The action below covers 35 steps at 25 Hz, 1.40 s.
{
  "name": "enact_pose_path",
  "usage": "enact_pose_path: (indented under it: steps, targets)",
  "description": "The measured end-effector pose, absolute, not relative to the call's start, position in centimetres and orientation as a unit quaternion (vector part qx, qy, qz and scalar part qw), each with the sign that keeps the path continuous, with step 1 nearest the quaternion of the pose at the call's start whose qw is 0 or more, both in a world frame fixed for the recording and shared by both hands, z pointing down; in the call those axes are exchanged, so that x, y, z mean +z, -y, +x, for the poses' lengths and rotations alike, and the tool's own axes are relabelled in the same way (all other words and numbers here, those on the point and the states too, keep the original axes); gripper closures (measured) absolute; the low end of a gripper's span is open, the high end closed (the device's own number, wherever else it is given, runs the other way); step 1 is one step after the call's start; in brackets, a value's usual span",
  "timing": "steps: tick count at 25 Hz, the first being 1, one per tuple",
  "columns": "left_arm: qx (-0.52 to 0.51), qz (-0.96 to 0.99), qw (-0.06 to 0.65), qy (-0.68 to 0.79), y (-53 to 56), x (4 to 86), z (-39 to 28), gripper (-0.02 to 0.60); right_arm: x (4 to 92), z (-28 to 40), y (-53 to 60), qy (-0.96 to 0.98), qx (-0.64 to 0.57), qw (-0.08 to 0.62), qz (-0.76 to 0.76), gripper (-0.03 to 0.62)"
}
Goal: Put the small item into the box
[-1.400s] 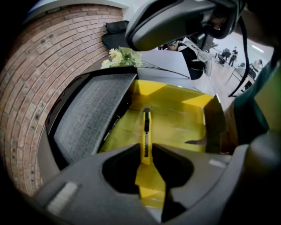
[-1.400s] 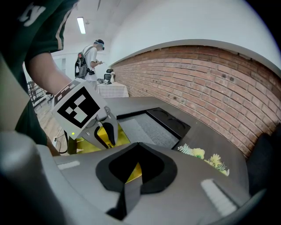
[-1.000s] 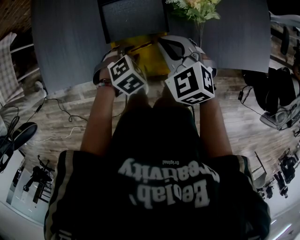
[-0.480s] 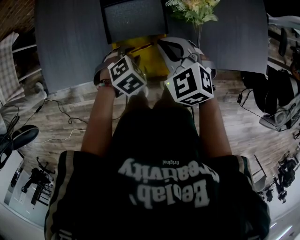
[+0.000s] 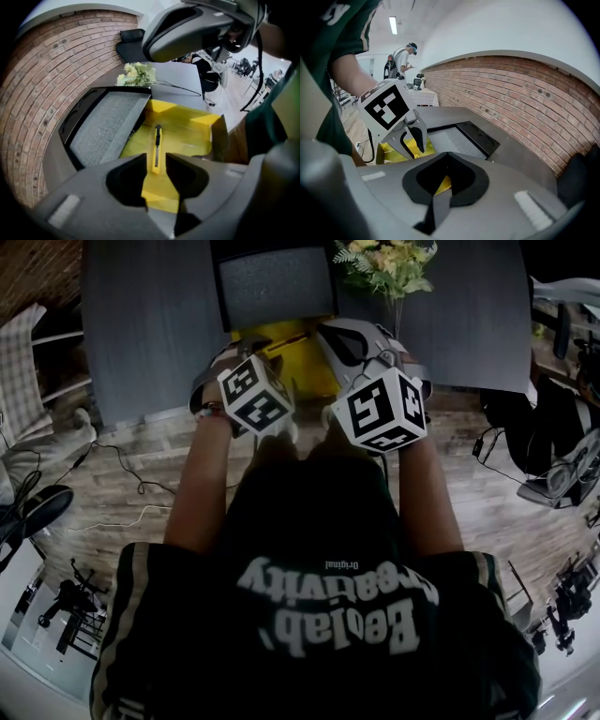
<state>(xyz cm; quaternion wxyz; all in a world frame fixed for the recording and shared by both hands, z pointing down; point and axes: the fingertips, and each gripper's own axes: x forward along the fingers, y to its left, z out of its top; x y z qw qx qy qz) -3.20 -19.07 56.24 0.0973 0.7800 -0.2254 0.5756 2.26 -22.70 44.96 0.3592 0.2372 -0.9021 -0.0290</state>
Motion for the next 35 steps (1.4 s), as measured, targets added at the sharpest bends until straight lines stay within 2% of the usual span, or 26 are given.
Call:
enact_pose_path:
  steps: [10, 22, 35]
  targets:
    - [0.564, 0.785, 0.091, 0.24, 18.9, 54.3, -3.3, 0.473, 43.3, 2.1, 22.2, 0.901, -0.04, 0.359, 0.239, 0.588]
    - [0.543, 0.792, 0.083, 0.269, 18.9, 51.3, -3.2, 0.575, 41.6, 2.0, 21.5, 0.904, -0.032, 0.352, 0.238, 0.588]
    - [0.498, 0.809, 0.065, 0.305, 19.2, 47.6, -3.0, 0.578, 39.8, 1.9, 21.1, 0.902, -0.04, 0.355, 0.241, 0.588]
